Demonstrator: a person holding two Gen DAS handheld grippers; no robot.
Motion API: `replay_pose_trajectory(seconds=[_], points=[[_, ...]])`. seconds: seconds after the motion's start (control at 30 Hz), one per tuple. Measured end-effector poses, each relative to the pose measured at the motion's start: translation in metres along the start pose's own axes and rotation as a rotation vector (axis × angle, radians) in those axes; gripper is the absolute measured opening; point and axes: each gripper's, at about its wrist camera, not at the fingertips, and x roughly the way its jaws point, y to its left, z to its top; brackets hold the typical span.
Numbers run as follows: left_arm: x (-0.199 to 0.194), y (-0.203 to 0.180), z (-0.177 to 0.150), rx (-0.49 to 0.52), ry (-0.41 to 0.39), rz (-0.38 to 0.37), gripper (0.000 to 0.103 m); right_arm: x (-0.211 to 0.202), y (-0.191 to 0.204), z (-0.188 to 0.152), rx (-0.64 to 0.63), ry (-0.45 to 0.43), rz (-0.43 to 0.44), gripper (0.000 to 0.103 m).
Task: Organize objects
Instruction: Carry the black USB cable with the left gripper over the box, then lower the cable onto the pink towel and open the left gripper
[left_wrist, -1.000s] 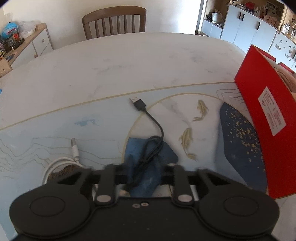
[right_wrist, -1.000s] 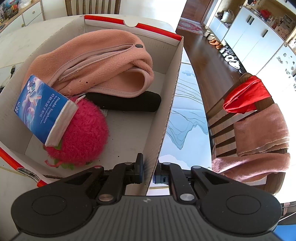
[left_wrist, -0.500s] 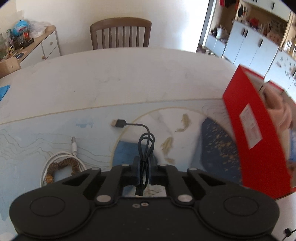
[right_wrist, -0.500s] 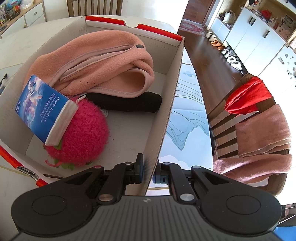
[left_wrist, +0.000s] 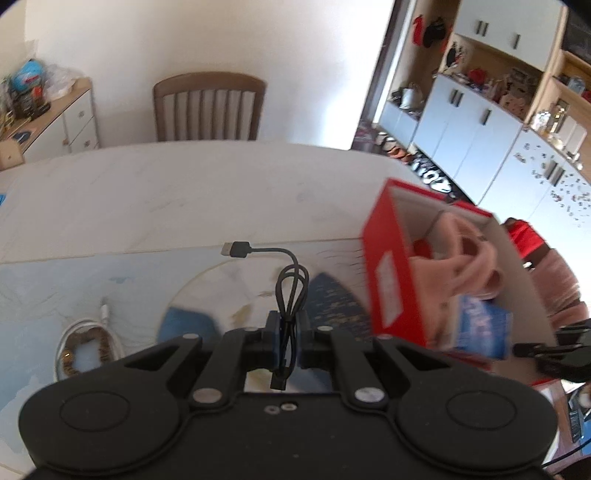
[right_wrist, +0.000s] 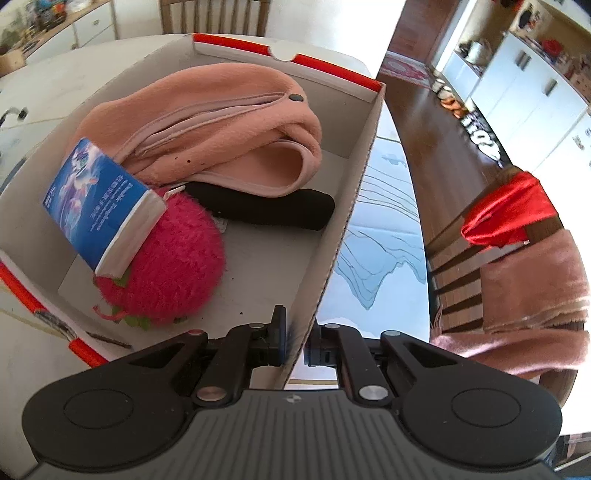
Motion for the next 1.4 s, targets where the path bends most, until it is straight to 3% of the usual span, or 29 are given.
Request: replay_pose_trajectory(seconds=[0.43,0.8,1.17,1.4], points=[[-0.018,-0.097,0.028,0.14,-0.057,-0.138,0.006,-0.005,-0.008,-0.014,-0.121,-0.022,0.057,0.009],[0.026,-0.171,0.041,0.272,-0.026,-0.184,0.007,-0.005,-0.009,-0.022,-0.174,-0.03,0.079,0.009],[0.083,-0.183,0.027,0.314,0.112,-0.139,0.007,-0.002,-0.012,-0.023,-0.189,-0.037,0.09,0.009],[0.099,-0.174,0.021,0.305,0.16,-0.111,0.007,-0.003,-0.013,-0.023,-0.19,-0.037,0.092,0.009]])
